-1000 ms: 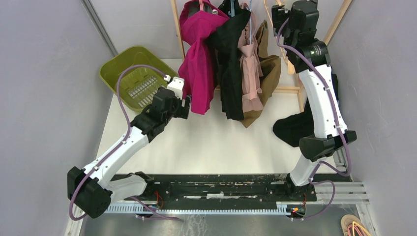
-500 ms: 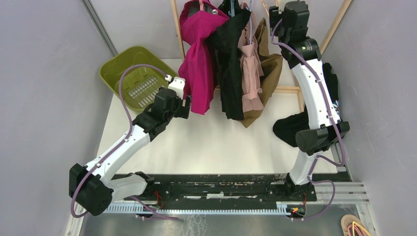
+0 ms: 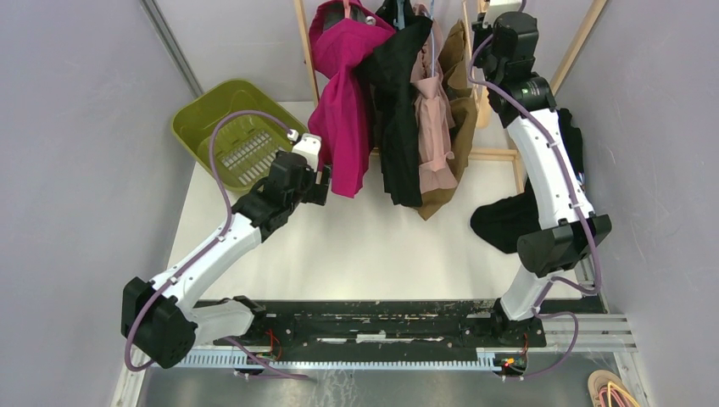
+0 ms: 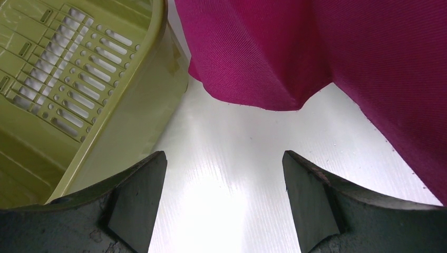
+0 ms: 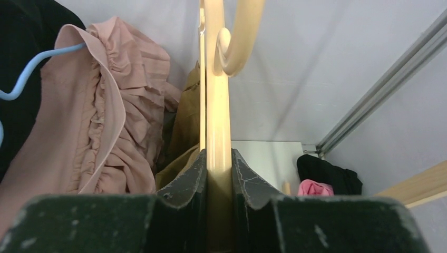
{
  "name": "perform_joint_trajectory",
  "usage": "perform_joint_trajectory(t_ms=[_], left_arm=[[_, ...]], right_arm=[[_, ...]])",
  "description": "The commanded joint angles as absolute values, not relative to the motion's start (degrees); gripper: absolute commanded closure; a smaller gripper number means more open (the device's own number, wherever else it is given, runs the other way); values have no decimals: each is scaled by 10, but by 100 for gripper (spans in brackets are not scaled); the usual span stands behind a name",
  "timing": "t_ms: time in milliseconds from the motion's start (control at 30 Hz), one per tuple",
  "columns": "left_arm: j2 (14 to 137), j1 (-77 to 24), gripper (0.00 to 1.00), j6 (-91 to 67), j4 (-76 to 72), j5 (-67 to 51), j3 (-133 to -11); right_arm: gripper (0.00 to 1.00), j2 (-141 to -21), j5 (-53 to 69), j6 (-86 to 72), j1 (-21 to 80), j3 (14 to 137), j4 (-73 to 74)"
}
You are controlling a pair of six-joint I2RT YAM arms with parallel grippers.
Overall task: Remove the skirt from the hanger
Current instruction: Pick up the hanger from the clothesline.
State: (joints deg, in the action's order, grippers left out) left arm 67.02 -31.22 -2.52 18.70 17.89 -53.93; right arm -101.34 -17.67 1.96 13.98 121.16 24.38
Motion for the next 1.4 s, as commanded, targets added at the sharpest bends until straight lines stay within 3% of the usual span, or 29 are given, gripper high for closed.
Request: perform_joint_trajectory(t_ms=[0, 533, 1367], left_arm=[[670, -310, 12, -23, 157, 175, -544], [680, -311, 12, -15, 154, 173, -545], [710, -310, 13, -10, 153, 161, -559]], right_arm=[[99, -979, -157, -13, 138, 1184, 157], [99, -1025, -240, 15, 139, 1152, -91], [99, -1013, -276, 91, 175, 1192, -205]])
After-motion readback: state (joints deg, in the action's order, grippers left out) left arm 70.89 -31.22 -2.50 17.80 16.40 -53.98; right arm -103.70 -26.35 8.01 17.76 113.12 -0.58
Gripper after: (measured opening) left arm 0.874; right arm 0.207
